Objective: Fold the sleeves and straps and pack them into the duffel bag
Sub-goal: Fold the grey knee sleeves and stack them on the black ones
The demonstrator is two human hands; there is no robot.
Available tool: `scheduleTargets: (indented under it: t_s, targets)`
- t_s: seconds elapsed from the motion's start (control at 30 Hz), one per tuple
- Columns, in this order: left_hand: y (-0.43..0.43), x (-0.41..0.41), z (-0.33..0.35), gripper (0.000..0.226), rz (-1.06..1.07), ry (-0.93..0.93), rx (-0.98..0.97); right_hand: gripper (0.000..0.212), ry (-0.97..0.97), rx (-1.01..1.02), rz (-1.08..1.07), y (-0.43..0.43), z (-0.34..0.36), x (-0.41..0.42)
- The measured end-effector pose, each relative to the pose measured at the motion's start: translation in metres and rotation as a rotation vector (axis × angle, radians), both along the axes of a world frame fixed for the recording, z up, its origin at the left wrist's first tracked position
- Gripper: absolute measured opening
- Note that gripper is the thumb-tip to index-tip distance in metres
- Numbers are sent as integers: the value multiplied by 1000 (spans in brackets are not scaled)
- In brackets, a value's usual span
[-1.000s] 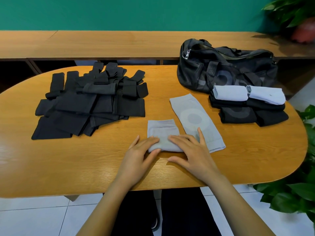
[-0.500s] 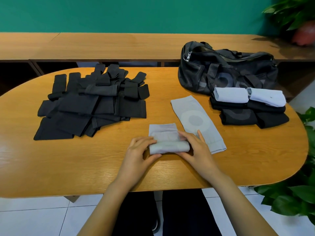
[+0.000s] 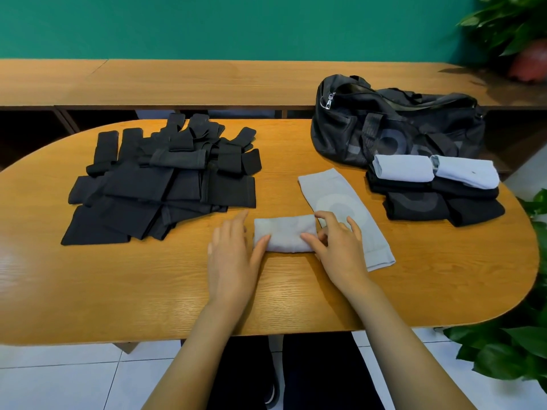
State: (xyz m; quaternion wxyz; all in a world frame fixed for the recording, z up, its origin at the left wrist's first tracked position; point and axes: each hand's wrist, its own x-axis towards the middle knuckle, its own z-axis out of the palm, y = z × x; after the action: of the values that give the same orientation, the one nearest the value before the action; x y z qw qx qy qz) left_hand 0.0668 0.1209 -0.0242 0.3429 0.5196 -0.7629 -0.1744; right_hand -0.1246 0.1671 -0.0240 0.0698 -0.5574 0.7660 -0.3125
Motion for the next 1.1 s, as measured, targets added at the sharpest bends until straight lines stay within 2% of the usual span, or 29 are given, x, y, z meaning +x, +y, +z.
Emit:
scheduleTargets:
  t_s: [0.1, 0.2, 0.27, 0.37, 0.43, 0.57, 0.63, 0.73, 0.83, 0.93, 1.03, 1.1]
  targets:
    - [-1, -2, 2, 56, -192, -206, -104, 45, -23, 51, -2, -7, 6, 1]
    - [-5, -2, -6, 71, -349, -430, 20, 50, 138, 41, -26, -5, 7, 4]
    - [-8, -2, -10, 76, -355, -468, 64, 66, 229, 44, 60, 0, 8, 11]
    - [-10, -3, -11, 79, -355, -453, 70, 87, 281, 150, 240, 7, 0, 18]
    - [-10, -3, -12, 77, -355, -444, 77, 86, 333, 240, 271, 10, -9, 16]
    - [-11, -3, -15, 59, -345, -428, 64, 91, 335, 274, 279, 7, -12, 12]
    - [-13, -2, -16, 55, -333, -396, 49, 90, 323, 271, 290, 8, -6, 14]
    - [-15, -3, -17, 50, -305, -347, 34, 89, 288, 164, 298, 14, 3, 18]
    - [-17, -8, -17, 45, -268, -315, 13, 67, 382, 125, 341, 19, 3, 21]
    - [-16, -11, -15, 40, -241, -271, -12, 67, 441, 138, 382, 17, -1, 22]
    - [-13, -13, -10, 40, -232, -233, -28, 86, 469, 182, 381, 10, -3, 23]
    - [-10, -14, -8, 45, -205, -136, -2, 97, 472, 172, 368, 7, -2, 22]
